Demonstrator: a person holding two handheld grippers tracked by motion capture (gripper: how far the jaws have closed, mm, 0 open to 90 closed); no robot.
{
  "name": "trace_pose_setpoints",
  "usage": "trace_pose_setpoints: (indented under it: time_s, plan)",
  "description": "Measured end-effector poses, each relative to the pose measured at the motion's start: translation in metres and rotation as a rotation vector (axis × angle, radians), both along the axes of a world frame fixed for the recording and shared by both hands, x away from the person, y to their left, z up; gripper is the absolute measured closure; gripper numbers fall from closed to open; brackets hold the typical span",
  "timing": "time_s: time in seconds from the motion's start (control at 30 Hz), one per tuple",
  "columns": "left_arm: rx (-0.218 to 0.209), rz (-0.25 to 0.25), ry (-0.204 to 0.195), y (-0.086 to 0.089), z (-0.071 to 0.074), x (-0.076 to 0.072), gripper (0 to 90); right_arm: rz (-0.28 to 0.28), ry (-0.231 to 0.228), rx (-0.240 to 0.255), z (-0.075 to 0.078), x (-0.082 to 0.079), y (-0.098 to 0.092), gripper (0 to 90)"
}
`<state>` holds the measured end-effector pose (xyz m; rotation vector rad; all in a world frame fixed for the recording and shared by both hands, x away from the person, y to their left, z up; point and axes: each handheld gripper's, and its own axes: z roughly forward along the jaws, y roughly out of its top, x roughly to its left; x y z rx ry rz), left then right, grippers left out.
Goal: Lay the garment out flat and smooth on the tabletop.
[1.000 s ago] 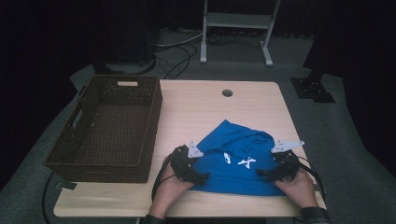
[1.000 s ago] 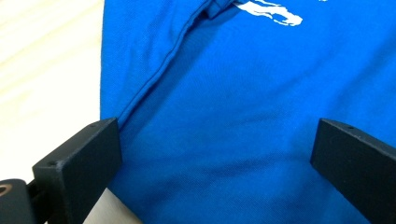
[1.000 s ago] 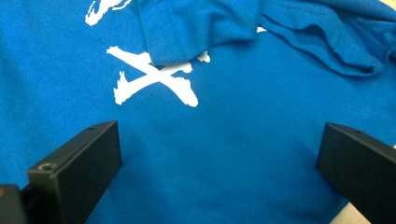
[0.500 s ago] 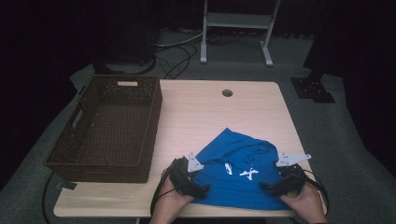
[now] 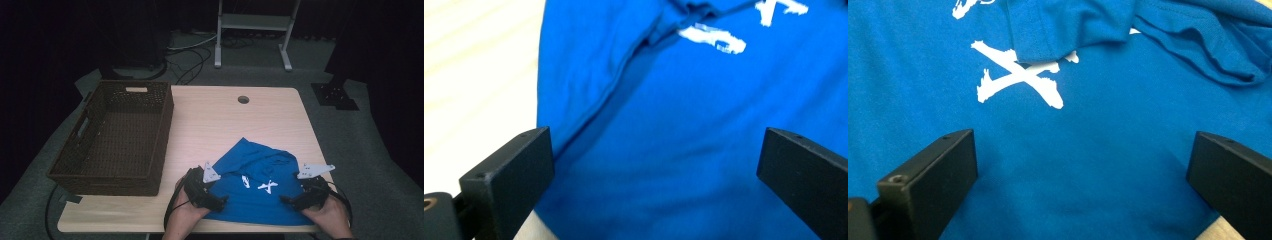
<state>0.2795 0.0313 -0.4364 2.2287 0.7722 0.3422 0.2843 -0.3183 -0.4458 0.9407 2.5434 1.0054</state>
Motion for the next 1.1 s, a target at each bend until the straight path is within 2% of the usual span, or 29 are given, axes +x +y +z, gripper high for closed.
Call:
trace_pose_setpoints:
  time_s: [0.3, 0.6, 0.73, 0.77, 0.9, 1.1]
  plan:
    - [-0.025, -0.049, -0.051, -0.019, 0.023, 0.019, 1.3, -0.003, 0.000, 0.001, 0.000, 0.000, 0.000, 0.0]
    - [-0.082, -0.113, -0.078, -0.057, 0.040, 0.040, 1.4, -0.003, 0.000, 0.003, 0.000, 0.000, 0.000, 0.0]
    - [-0.091, -0.138, -0.089, -0.079, 0.043, 0.053, 1.6, -0.003, 0.000, 0.003, 0.000, 0.000, 0.000, 0.0]
    - [-0.092, -0.144, -0.087, -0.083, 0.043, 0.057, 4.9, -0.003, 0.000, 0.003, 0.000, 0.000, 0.000, 0.0]
    - [-0.090, -0.154, -0.071, -0.101, 0.042, 0.070, 5.6, -0.002, -0.001, 0.003, 0.000, 0.000, 0.000, 0.0]
    - [-0.092, -0.202, -0.062, -0.123, 0.035, 0.068, 10.4, 0.000, -0.002, 0.002, 0.000, 0.000, 0.000, 0.0]
